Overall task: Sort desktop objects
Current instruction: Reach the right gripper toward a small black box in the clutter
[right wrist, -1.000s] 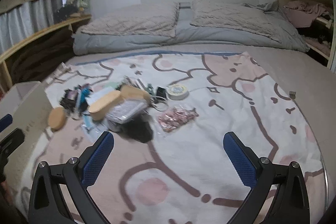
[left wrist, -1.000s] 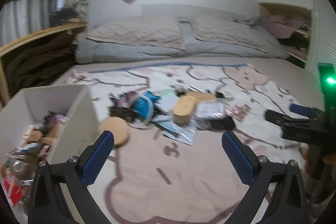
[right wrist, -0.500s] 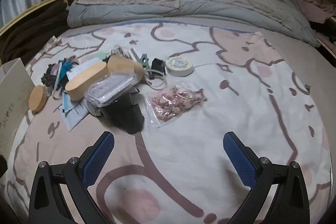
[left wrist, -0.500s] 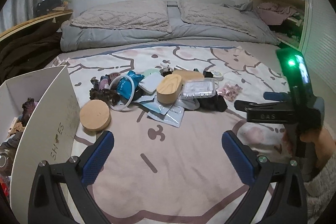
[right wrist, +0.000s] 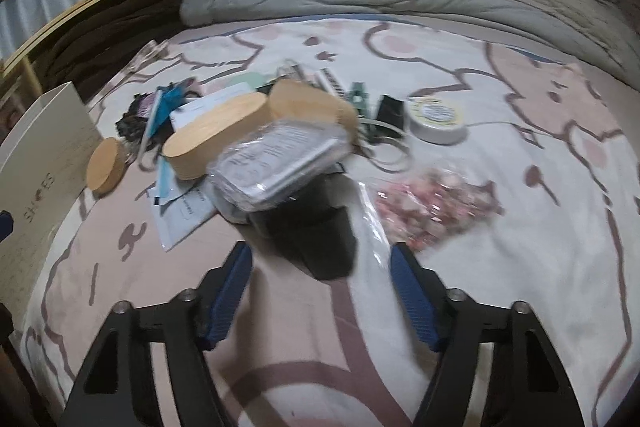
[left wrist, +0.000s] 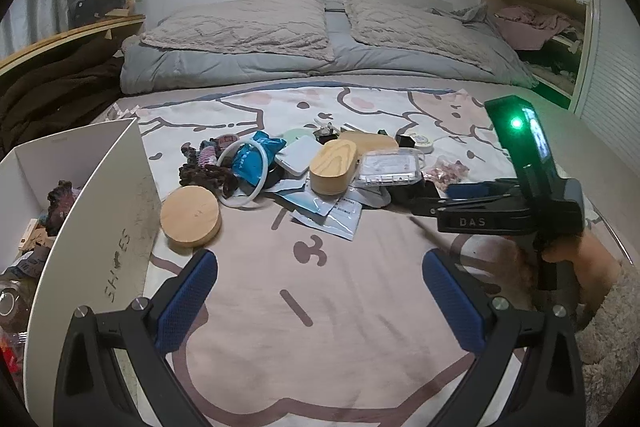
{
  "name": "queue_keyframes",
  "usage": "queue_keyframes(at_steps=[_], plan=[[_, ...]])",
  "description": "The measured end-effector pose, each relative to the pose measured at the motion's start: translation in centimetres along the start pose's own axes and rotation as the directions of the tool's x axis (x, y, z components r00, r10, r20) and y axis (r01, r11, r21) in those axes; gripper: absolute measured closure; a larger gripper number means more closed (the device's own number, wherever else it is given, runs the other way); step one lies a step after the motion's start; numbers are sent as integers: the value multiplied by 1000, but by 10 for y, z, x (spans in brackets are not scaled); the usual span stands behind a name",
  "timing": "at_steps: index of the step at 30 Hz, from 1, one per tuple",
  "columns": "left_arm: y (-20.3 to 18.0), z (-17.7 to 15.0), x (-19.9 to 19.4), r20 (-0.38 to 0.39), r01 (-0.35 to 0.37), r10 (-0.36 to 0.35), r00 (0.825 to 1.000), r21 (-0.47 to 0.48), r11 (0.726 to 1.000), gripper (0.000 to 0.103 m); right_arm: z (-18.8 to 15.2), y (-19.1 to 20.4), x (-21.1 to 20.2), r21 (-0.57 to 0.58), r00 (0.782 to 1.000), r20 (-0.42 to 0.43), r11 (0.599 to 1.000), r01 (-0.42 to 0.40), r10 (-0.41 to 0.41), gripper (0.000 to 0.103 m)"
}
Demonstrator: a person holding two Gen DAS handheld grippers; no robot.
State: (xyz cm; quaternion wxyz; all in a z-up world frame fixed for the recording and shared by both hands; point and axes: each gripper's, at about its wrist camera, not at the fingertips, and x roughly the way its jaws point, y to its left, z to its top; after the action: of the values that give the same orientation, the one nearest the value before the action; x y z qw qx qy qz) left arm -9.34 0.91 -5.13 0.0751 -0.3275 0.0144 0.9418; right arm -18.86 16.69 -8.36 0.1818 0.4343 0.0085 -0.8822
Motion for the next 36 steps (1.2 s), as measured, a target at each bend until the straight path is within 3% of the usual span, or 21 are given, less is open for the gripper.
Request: queue_keyframes(at_steps=[3,9,12,24,29,32,36], plan=[[4,1,-1,1,-2,2,1000,-10,1000,0,6,2,6,-10,999,0,999,-38,38,42],[9,3,-2,9,0,0,1000,-32,999,0,13,8,20,-50,998,-11,997,-61,60,43],[11,3,-2,8,4,-3,1000,-41,999,0,15,12,19,-75,995,4,992,-101,102,52],[11,4,-4,14,13,-13,1000,-42,999,0,10,53,3,-223,977,13,953,-207,215,53],[13,4,-7,20,20,-19,1000,-50,999,0,8,59,-8,-185,937,-34,919,-348,348,53],[14,5,-9,25,25,-24,999,-56,998,0,6,65,-19,-214,950,-20,927,-308,311,53],[16,6,-12,36,30,-28,999,-62,998,0,13,50,-32,-168,957,52,947,-272,284,53]])
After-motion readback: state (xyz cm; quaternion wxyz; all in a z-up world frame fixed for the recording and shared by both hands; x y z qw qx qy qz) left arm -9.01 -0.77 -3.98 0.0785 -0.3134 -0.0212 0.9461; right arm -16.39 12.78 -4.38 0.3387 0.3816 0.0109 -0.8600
